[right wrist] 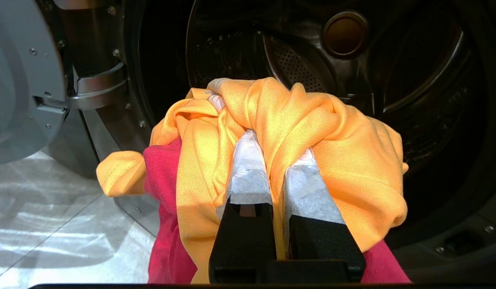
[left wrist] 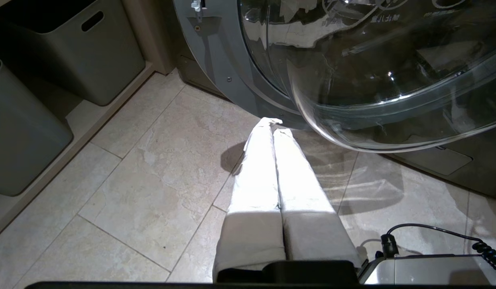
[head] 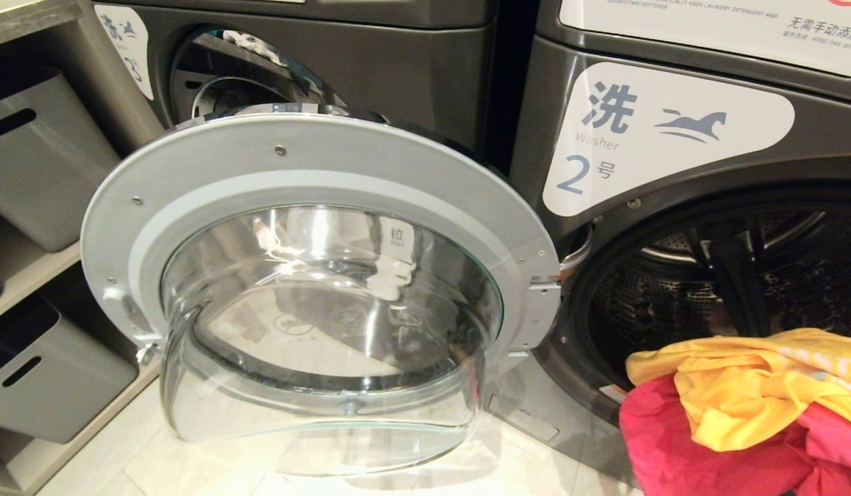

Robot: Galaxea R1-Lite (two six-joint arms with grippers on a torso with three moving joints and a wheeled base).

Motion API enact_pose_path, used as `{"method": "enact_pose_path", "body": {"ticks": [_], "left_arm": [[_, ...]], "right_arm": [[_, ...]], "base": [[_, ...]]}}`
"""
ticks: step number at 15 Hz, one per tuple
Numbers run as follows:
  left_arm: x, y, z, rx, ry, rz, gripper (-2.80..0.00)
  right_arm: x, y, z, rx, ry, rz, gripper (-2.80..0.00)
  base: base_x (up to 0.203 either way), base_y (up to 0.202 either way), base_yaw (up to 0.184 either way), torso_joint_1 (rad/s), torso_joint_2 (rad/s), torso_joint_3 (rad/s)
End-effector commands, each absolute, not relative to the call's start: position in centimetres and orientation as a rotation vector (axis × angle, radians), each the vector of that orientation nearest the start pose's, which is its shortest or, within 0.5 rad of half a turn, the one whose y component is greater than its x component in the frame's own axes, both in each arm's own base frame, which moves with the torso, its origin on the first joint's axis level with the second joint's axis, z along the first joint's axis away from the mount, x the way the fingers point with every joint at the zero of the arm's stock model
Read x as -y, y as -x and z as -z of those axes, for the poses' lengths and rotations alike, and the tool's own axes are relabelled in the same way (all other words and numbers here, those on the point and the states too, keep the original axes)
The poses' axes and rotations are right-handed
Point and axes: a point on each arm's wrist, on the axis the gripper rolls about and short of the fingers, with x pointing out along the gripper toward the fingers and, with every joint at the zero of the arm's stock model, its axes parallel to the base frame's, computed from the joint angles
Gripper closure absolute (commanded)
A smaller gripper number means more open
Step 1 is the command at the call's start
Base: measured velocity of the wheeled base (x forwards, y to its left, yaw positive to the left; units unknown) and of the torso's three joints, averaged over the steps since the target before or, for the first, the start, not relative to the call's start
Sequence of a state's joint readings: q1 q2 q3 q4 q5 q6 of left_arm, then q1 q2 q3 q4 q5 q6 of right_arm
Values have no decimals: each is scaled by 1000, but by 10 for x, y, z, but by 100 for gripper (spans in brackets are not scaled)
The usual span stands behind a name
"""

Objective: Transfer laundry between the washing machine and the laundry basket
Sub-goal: Pick a cloth and place it into the basket

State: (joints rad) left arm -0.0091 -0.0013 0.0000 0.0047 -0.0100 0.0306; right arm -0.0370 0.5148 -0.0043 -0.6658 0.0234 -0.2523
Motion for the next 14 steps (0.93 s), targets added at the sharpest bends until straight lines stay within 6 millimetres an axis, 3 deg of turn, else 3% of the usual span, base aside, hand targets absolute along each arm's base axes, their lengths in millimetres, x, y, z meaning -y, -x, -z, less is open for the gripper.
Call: {"method": "enact_pose_path", "body": {"ticks": [1, 3, 9, 14], "left_arm": [[0, 23, -75, -4, -31, 20, 0], [0, 23, -75, -4, -31, 18, 0], [0, 23, -75, -4, -31, 20, 0], [0, 23, -75, -4, -31, 20, 0]], "right_arm": [[0, -11, -140, 233, 275, 40, 0], [-1, -2, -132, 231, 294, 27, 0], [-1, -2, -130, 214, 298, 22, 0], [-1, -2, -130, 211, 298, 23, 0]], "base": [[0, 0, 0, 0, 0, 0], [0, 0, 0, 0, 0, 0], [0, 0, 0, 0, 0, 0], [-3, 5, -135, 1, 1, 3]]}}
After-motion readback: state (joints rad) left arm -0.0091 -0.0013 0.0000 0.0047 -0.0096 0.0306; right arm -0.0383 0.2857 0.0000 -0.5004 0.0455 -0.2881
